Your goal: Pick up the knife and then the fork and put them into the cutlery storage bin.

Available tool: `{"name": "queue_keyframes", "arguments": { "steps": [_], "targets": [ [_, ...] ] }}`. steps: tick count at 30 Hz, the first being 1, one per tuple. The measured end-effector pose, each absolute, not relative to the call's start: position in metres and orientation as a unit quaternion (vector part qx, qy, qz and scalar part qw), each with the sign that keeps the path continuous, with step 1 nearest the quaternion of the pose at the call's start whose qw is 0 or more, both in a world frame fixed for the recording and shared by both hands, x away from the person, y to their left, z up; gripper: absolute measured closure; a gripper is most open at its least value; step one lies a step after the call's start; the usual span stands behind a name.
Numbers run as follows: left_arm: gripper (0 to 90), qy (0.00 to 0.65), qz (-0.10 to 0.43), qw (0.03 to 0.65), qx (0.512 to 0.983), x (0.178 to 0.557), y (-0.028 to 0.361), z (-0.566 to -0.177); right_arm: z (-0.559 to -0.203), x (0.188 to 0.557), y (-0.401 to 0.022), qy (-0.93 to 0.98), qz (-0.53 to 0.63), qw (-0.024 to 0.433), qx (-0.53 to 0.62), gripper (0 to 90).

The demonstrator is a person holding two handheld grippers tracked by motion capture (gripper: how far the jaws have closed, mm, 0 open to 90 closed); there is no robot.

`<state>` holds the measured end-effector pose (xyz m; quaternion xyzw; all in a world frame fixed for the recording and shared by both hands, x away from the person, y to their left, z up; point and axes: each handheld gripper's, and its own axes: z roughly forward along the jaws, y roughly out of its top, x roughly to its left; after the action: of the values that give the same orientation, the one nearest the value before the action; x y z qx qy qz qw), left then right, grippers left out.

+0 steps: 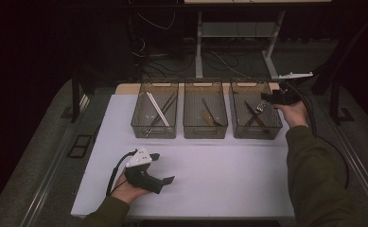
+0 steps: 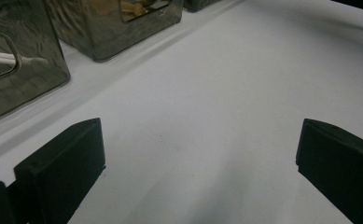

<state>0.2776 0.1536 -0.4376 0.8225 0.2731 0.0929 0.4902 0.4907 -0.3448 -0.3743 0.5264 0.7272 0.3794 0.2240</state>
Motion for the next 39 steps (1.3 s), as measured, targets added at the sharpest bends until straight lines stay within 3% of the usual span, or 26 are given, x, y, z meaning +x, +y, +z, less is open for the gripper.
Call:
{"name": "queue_keyframes", "arguments": {
  "steps": [5,16,39],
  "targets": [
    [0.0,0.272,0.093,0.487,0.825,0.278,0.153,-0.438,-0.367,0.482,-0.344,0.726,0.398,0.212,0.519,30.6],
    [0.0,0.274,0.095,0.484,0.826,0.280,0.153,-0.439,-0.356,0.459,-0.337,0.718,0.437,0.204,0.502,20.1],
    [0.0,0.273,0.098,0.484,0.826,0.278,0.155,-0.438,-0.370,0.383,-0.303,0.755,0.468,0.195,0.417,14.0]
  ]
}}
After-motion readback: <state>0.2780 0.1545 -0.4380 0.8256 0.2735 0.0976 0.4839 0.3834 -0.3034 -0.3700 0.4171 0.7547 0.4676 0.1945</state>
